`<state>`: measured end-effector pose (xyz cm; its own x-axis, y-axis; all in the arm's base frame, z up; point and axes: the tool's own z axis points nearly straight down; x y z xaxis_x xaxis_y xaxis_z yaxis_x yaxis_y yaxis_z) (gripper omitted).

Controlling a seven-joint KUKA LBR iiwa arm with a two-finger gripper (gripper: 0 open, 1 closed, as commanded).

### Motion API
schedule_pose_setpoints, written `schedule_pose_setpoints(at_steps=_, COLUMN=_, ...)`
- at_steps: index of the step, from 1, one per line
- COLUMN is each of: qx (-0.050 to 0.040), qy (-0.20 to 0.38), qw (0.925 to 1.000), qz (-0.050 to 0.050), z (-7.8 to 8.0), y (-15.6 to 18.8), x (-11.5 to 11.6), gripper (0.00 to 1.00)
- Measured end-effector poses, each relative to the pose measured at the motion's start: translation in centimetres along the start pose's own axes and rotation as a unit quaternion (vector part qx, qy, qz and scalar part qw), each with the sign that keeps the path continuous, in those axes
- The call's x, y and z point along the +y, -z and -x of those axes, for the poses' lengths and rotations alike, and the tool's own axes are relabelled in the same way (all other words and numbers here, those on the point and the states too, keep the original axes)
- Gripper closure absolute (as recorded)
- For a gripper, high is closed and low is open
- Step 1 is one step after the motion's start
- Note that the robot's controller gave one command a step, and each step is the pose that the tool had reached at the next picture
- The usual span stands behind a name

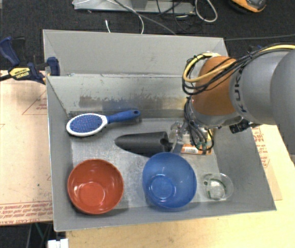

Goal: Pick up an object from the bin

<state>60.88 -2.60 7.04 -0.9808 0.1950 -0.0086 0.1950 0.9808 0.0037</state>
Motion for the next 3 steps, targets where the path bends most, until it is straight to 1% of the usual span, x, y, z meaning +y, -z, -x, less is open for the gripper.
schedule_pose_setpoints(at_steps=1, qx=0.0001, qy=0.0, qw=1.0, qz=0.0, z=0.0, y=0.0, x=0.0, gripper=1.0)
schedule_pose_setpoints(at_steps=2, qx=0.0023, qy=0.0, qw=1.0, qz=0.0, z=-0.1, y=2.1, x=0.0, gripper=1.0)
schedule_pose_setpoints(at_steps=3, qx=0.0043, qy=0.001, qw=1.0, qz=0.0, z=-0.2, y=7.0, x=0.0, gripper=1.0)
